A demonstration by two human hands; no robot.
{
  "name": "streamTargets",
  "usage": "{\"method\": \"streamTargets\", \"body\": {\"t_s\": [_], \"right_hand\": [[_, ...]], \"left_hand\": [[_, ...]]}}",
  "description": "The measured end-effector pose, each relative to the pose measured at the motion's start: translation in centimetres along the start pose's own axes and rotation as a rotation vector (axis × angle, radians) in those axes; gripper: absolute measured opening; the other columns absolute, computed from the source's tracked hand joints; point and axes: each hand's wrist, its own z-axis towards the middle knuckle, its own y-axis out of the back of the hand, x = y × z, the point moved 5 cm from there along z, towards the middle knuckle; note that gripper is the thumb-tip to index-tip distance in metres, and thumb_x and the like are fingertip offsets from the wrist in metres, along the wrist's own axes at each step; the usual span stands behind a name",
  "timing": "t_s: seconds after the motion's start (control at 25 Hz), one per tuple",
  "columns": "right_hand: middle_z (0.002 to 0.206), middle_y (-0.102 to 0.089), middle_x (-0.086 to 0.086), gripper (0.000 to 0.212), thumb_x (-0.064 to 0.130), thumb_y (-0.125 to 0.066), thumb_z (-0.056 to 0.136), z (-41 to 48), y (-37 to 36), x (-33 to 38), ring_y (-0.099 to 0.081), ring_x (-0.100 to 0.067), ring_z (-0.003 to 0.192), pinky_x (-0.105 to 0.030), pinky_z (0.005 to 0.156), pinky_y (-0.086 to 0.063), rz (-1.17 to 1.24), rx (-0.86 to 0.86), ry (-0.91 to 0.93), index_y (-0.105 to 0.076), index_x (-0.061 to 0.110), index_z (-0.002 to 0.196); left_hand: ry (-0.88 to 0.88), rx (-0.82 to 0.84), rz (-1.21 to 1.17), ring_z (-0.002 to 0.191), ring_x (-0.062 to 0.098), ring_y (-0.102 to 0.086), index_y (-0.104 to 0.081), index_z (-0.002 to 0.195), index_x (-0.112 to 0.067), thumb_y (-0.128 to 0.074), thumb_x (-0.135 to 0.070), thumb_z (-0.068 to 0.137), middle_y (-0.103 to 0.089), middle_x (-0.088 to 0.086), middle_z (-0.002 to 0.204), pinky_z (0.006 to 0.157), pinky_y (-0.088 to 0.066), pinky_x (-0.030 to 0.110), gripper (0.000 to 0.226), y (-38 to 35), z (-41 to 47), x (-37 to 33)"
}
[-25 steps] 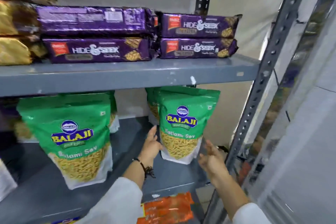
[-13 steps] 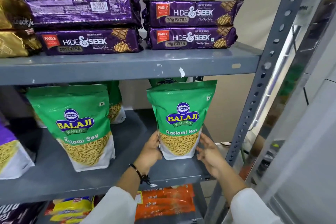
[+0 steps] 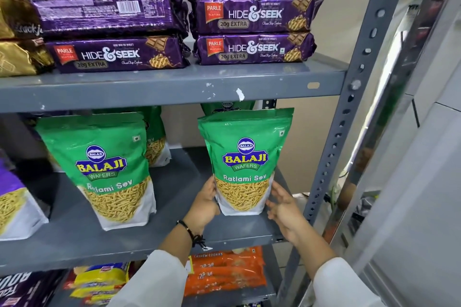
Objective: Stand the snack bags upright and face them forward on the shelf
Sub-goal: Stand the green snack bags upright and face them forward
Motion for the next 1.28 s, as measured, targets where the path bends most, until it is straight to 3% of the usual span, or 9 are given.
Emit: {"method": "streamTargets", "body": {"t_s": [0.08,0.24,0.36,0.48,0.56,0.72,0.84,1.04,1.28], "right_hand": [[0.12,-0.058,0.003,0.066,-0.019,-0.035,0.083,-0.1,0.0,0.2,-0.059,-0.023,0.096,-0.018,0.036,-0.036,0.006,0.006,0.003,-0.048,0.028,0.127],[0.125,-0.056,0.002,0.069,-0.02,-0.034,0.082,0.0,0.0,0.2,-0.058,-0.022,0.103,-0.019,0.037,-0.037,-0.004,0.008,-0.014,-0.045,0.026,0.133],[0.127,-0.056,0.002,0.069,-0.019,-0.033,0.082,0.1,-0.2,0.1,-0.058,-0.018,0.096,-0.018,0.037,-0.037,-0.01,-0.001,-0.02,-0.045,0.027,0.133],[0.124,-0.057,0.002,0.063,-0.015,-0.036,0.085,-0.1,-0.4,0.1,-0.057,-0.019,0.096,-0.018,0.038,-0.038,-0.015,-0.01,-0.01,-0.044,0.026,0.134],[0.123,-0.057,0.003,0.064,-0.015,-0.036,0.085,-0.2,-0.5,0.2,-0.057,-0.019,0.097,-0.018,0.038,-0.037,-0.021,-0.016,-0.011,-0.045,0.027,0.133],[0.115,-0.061,0.005,0.065,-0.015,-0.034,0.085,-0.3,-1.0,0.3,-0.06,-0.016,0.084,-0.02,0.04,-0.035,-0.049,-0.026,-0.012,-0.048,0.03,0.128],[0.122,-0.06,0.002,0.068,-0.018,-0.033,0.082,-0.4,-1.0,0.1,-0.06,-0.018,0.09,-0.02,0.04,-0.036,-0.053,-0.031,-0.013,-0.047,0.028,0.132],[0.125,-0.06,0.001,0.063,-0.012,-0.036,0.086,-0.5,-1.3,0.4,-0.06,-0.018,0.093,-0.02,0.042,-0.039,-0.048,-0.03,-0.003,-0.047,0.031,0.131],[0.113,-0.061,0.009,0.064,-0.012,-0.034,0.086,-0.7,-1.4,0.5,-0.061,-0.015,0.093,-0.02,0.042,-0.038,-0.058,-0.016,-0.003,-0.045,0.031,0.132]], "left_hand": [[-0.007,-0.001,0.004,0.103,0.004,-0.049,-0.03,0.136,-0.006,-0.033,0.029,0.078,-0.04,-0.003,0.122,0.093,-0.044,0.028,0.068,-0.2,-0.2,-0.2],[0.005,-0.004,-0.03,0.061,-0.019,-0.059,-0.029,0.133,-0.01,-0.025,0.028,0.081,-0.045,-0.006,0.113,0.062,-0.049,0.007,0.065,-0.5,-0.3,-0.2],[0.001,0.001,-0.028,0.06,-0.018,-0.061,-0.034,0.125,-0.009,-0.02,0.028,0.082,-0.069,-0.022,0.079,0.057,-0.049,0.004,0.059,-0.2,0.0,0.3],[-0.008,-0.005,-0.051,0.059,-0.019,-0.061,-0.038,0.119,-0.011,-0.019,0.029,0.081,-0.068,-0.027,0.065,0.053,-0.049,0.004,0.058,0.0,0.0,0.4],[-0.02,0.016,-0.045,0.059,-0.019,-0.061,-0.044,0.101,-0.018,-0.017,0.028,0.082,-0.068,-0.031,0.056,0.051,-0.048,0.004,0.057,-0.1,-0.1,0.2],[-0.032,0.005,0.048,0.061,-0.016,-0.061,-0.045,0.095,-0.018,-0.022,0.025,0.084,-0.067,-0.021,0.073,0.051,-0.047,0.004,0.05,0.3,-0.1,0.0],[-0.029,0.02,0.076,0.059,-0.013,-0.061,-0.047,0.091,-0.017,-0.022,0.023,0.085,-0.059,-0.015,0.079,0.049,-0.047,0.004,0.047,0.1,0.0,-0.1],[-0.034,0.031,0.034,0.059,-0.021,-0.058,-0.042,0.114,-0.01,-0.023,0.024,0.084,-0.051,-0.011,0.088,0.055,-0.049,0.005,0.05,-0.1,0.6,0.2],[-0.02,0.031,0.055,0.053,-0.021,-0.057,-0.048,0.091,-0.016,-0.02,0.023,0.084,-0.05,-0.01,0.085,0.048,-0.048,0.004,0.049,-0.3,0.7,-0.2]]}}
